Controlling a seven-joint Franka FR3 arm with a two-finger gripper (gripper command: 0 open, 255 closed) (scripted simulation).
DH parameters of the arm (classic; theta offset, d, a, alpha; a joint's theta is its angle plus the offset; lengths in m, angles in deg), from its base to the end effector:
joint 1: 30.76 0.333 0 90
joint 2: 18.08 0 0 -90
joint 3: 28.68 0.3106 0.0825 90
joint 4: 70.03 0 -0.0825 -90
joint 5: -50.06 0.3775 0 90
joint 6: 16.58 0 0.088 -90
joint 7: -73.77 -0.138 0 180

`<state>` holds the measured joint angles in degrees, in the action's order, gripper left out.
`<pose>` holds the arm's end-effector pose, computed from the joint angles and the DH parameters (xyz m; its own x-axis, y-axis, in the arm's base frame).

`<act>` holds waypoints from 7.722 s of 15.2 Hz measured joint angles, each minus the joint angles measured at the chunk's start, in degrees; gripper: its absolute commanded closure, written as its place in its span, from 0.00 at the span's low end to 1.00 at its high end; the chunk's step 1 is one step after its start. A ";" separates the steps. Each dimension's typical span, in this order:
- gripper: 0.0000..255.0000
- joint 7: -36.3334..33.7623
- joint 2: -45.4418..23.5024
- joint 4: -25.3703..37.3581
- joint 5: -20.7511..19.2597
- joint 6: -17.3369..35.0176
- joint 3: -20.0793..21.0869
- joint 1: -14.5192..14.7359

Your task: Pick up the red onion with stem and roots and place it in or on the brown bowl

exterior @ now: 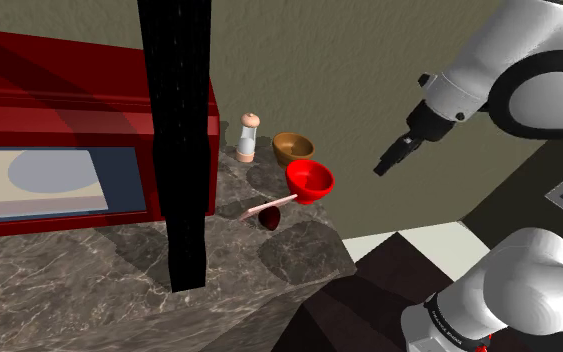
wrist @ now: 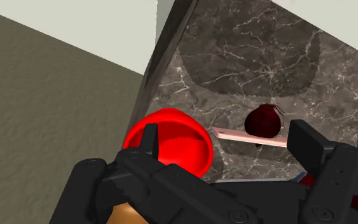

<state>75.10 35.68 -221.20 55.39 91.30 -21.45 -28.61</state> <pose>0.2907 0.0592 0.4941 0.9762 0.1230 0.1784 0.1226 -0.9924 0.0136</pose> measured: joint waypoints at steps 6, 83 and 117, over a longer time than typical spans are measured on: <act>0.00 -9.19 -1.68 -9.77 2.72 17.78 11.02 1.82; 1.00 -42.76 -19.01 1.86 -11.49 50.64 59.66 -34.52; 1.00 -17.44 -34.06 22.06 -18.79 71.70 119.40 -132.18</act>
<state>57.66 1.62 -199.15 36.60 163.00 97.96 -160.78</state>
